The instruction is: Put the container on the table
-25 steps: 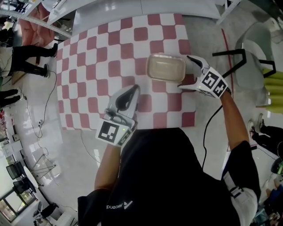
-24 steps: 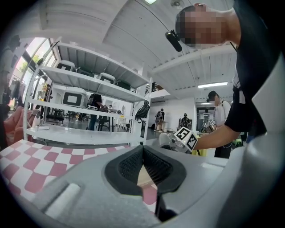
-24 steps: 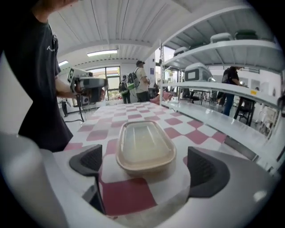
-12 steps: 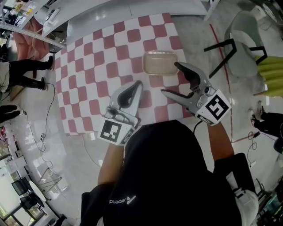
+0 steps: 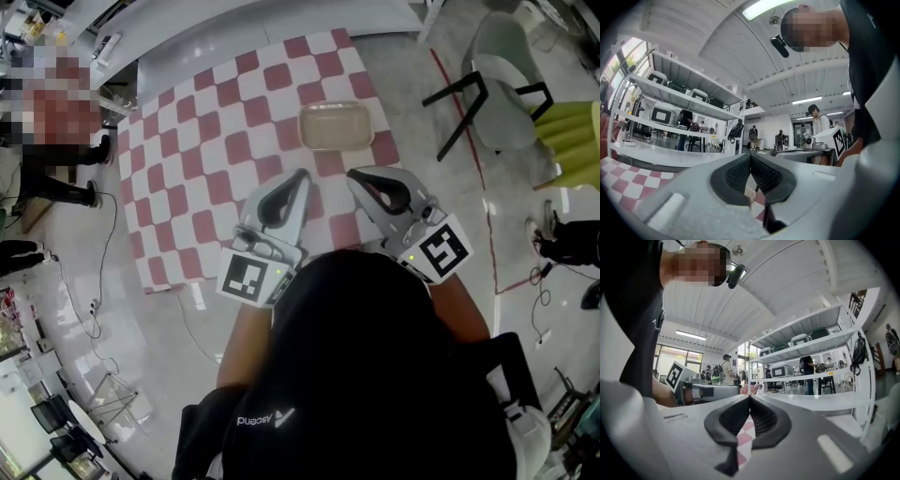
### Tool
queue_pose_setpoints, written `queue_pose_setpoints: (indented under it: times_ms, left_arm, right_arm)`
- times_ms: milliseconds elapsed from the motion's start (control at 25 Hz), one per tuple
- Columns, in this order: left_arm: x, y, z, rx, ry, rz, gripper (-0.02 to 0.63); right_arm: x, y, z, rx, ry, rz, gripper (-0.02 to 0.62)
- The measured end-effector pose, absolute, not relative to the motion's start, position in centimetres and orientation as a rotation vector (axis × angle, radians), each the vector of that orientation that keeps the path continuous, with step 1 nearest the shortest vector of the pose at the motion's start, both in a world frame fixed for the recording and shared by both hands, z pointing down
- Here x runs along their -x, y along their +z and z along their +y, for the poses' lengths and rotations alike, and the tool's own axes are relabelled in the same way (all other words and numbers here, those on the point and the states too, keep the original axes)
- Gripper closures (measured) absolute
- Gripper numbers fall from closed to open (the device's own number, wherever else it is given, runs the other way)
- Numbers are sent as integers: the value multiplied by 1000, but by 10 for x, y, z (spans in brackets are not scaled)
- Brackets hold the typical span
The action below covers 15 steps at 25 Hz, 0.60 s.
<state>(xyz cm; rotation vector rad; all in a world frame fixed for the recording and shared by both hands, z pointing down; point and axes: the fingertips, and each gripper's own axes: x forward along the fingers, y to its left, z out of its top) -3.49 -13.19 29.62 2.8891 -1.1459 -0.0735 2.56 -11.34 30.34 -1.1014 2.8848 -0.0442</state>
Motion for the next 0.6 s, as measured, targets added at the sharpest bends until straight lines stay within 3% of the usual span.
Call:
queue_pose_setpoints:
  times_ms: [600]
  left_arm:
    - [35, 294, -121, -2885, -86, -1146, 595]
  right_arm:
    - [-21, 310, -102, 1093, -35, 2915, 592]
